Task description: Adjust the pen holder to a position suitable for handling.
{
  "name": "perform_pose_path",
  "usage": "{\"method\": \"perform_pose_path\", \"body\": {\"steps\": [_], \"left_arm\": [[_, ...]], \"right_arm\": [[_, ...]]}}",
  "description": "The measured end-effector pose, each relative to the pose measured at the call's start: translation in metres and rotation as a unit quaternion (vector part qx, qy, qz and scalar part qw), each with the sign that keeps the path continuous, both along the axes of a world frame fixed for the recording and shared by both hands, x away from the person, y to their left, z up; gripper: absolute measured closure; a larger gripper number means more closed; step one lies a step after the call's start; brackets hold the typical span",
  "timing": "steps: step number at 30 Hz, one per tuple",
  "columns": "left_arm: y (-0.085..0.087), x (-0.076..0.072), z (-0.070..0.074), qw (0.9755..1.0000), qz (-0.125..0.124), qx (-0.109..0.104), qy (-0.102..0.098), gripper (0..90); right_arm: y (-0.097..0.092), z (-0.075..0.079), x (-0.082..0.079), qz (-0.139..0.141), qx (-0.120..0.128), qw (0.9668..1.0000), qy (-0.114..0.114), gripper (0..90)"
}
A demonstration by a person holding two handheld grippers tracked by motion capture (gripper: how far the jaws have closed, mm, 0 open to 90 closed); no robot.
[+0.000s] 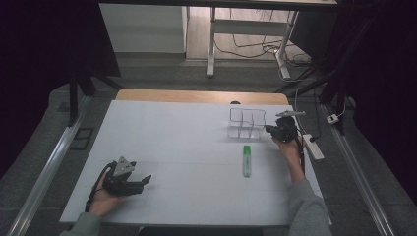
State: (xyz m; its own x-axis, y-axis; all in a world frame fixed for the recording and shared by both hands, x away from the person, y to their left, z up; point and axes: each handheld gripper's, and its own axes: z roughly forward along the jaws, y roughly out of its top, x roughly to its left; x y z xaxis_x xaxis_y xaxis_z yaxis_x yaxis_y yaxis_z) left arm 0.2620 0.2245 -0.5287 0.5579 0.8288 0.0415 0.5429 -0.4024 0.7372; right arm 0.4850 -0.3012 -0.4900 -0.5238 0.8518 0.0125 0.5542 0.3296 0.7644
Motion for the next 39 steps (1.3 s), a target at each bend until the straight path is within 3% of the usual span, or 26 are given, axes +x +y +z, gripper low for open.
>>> {"method": "perform_pose_path", "body": {"steps": [20, 27, 39], "left_arm": [[0.001, 0.000, 0.000, 1.0000, -0.001, -0.001, 0.000, 24.0], [0.002, 0.001, 0.000, 1.0000, -0.001, -0.002, -0.002, 24.0], [0.001, 0.001, 0.000, 1.0000, -0.003, -0.001, -0.002, 23.9]], "right_arm": [[0.006, -0.004, 0.005, 0.012, -0.007, 0.9999, -0.003, 89.2], [0.015, -0.004, 0.005, 0.019, -0.014, 0.9997, -0.008, 89.2], [0.030, -0.002, 0.008, 0.031, -0.005, 0.9995, -0.011, 89.2]]}}
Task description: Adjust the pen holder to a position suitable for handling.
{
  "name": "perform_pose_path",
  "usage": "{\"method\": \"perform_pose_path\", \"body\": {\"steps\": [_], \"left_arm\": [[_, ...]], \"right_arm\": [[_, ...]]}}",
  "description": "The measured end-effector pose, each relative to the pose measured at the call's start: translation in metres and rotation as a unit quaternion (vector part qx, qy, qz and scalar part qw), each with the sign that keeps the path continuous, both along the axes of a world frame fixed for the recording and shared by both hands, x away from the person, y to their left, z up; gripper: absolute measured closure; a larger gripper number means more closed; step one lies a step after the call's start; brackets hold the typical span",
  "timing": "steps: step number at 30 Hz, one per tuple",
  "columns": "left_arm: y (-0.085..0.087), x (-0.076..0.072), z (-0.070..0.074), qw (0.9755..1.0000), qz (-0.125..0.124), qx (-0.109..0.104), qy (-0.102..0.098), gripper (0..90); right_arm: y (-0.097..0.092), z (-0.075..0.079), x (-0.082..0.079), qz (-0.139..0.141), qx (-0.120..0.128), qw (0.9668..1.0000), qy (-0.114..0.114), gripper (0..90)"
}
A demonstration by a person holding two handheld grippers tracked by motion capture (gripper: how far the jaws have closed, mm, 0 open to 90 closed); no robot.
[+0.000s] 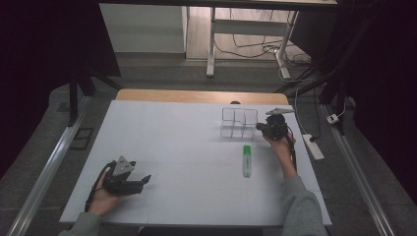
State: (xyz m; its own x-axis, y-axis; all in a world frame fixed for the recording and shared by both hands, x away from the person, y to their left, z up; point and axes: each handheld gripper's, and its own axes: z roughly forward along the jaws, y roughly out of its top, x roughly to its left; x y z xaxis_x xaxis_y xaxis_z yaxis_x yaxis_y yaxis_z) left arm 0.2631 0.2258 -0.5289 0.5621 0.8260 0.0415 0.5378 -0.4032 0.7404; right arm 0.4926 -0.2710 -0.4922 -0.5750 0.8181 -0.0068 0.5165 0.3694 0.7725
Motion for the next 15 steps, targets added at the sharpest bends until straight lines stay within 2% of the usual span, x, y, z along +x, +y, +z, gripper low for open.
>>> {"method": "perform_pose_path", "body": {"steps": [15], "left_arm": [[-0.001, 0.000, 0.000, 1.0000, -0.002, -0.005, 0.001, 24.0]], "right_arm": [[0.025, -0.001, 0.001, 0.019, -0.004, 0.9998, -0.002, 89.2]]}}
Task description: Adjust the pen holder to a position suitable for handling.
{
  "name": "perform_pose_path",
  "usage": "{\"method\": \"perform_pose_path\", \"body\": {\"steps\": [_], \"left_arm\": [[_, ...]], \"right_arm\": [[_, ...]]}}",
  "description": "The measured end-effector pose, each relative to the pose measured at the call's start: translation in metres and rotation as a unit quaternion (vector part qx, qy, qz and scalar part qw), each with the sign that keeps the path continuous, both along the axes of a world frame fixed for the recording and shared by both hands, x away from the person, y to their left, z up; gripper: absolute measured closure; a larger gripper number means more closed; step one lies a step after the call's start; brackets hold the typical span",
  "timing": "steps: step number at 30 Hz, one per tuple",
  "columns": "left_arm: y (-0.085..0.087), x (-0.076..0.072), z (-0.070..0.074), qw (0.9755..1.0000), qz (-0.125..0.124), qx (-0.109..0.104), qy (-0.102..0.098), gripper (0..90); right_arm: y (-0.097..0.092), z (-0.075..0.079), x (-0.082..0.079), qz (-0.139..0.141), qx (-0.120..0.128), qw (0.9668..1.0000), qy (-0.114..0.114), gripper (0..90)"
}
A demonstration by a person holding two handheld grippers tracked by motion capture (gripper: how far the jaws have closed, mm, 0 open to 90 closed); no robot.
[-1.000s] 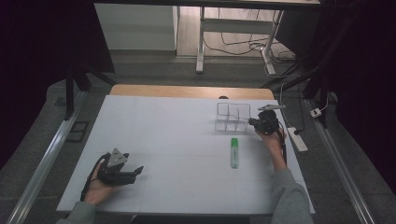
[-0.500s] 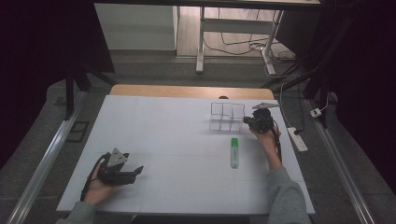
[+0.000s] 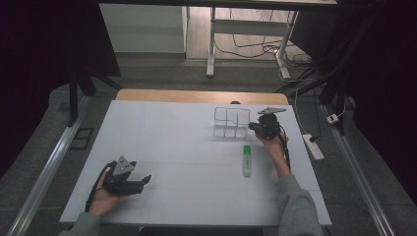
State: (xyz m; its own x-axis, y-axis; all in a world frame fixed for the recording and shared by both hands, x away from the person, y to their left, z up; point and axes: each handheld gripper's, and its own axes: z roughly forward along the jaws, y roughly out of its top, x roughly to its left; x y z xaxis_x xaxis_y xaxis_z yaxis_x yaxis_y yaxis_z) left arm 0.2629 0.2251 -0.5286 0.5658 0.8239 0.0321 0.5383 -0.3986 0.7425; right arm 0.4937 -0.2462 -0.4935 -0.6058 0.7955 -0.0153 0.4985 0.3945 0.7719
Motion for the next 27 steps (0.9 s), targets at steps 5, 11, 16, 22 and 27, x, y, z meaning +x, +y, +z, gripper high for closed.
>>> {"method": "perform_pose_path", "body": {"steps": [5, 11, 16, 22, 27], "left_arm": [[-0.001, 0.000, 0.001, 1.0000, -0.002, -0.001, 0.000, 23.9], [0.001, 0.001, 0.000, 1.0000, -0.004, -0.003, -0.001, 23.9], [0.002, 0.001, 0.000, 1.0000, -0.007, -0.004, -0.001, 24.0], [0.001, 0.002, 0.000, 0.9999, -0.010, -0.005, 0.000, 24.0], [0.000, 0.003, 0.000, 0.9999, -0.010, -0.005, 0.000, 24.0]], "right_arm": [[0.010, -0.002, 0.001, 0.003, -0.006, 1.0000, 0.000, 89.1], [0.026, -0.004, 0.005, 0.007, 0.000, 1.0000, 0.005, 89.2], [0.041, -0.004, 0.007, 0.015, -0.006, 0.9998, 0.007, 89.1], [0.049, -0.006, 0.007, 0.019, -0.021, 0.9995, 0.010, 89.1], [0.055, -0.009, 0.007, 0.022, -0.030, 0.9992, 0.014, 89.1]]}}
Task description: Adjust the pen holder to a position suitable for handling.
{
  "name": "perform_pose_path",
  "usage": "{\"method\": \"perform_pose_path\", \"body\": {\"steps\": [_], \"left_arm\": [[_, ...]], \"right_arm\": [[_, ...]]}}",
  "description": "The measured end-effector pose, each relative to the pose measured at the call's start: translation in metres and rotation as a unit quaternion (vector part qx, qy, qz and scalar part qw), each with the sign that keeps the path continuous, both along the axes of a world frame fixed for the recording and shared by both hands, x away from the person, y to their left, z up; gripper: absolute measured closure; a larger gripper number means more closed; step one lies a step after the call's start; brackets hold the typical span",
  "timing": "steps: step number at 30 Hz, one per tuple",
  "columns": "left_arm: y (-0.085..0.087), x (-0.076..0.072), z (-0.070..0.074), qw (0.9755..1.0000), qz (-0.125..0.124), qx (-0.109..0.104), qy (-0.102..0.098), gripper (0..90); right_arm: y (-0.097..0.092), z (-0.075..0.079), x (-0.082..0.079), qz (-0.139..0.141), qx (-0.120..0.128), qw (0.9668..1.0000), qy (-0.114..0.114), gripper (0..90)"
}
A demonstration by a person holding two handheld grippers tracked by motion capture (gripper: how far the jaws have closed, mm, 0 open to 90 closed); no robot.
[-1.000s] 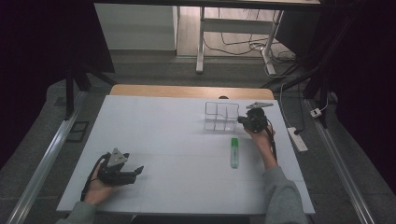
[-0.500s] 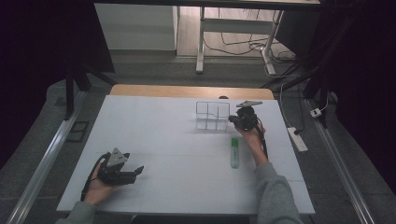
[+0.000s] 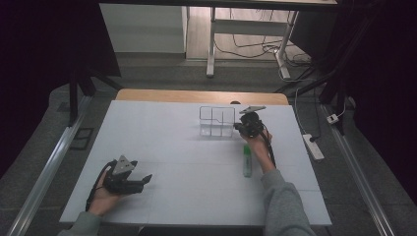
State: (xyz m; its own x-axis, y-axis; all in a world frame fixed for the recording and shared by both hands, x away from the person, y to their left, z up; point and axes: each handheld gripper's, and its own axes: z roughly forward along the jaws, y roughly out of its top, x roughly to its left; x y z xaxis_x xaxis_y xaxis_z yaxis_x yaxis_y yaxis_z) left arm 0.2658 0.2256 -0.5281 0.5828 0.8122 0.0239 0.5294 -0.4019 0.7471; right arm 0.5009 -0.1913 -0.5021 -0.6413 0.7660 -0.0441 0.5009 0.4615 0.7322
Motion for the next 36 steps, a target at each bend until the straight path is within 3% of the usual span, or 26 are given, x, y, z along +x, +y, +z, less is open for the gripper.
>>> {"method": "perform_pose_path", "body": {"steps": [24, 36], "left_arm": [[0.001, 0.001, -0.001, 1.0000, -0.001, 0.003, 0.001, 24.0], [0.002, 0.001, -0.001, 1.0000, 0.000, 0.002, 0.002, 24.0]], "right_arm": [[0.033, -0.002, 0.004, 0.020, 0.000, 0.9998, 0.004, 89.1], [0.038, -0.004, 0.005, 0.027, -0.001, 0.9996, 0.009, 89.1]]}}
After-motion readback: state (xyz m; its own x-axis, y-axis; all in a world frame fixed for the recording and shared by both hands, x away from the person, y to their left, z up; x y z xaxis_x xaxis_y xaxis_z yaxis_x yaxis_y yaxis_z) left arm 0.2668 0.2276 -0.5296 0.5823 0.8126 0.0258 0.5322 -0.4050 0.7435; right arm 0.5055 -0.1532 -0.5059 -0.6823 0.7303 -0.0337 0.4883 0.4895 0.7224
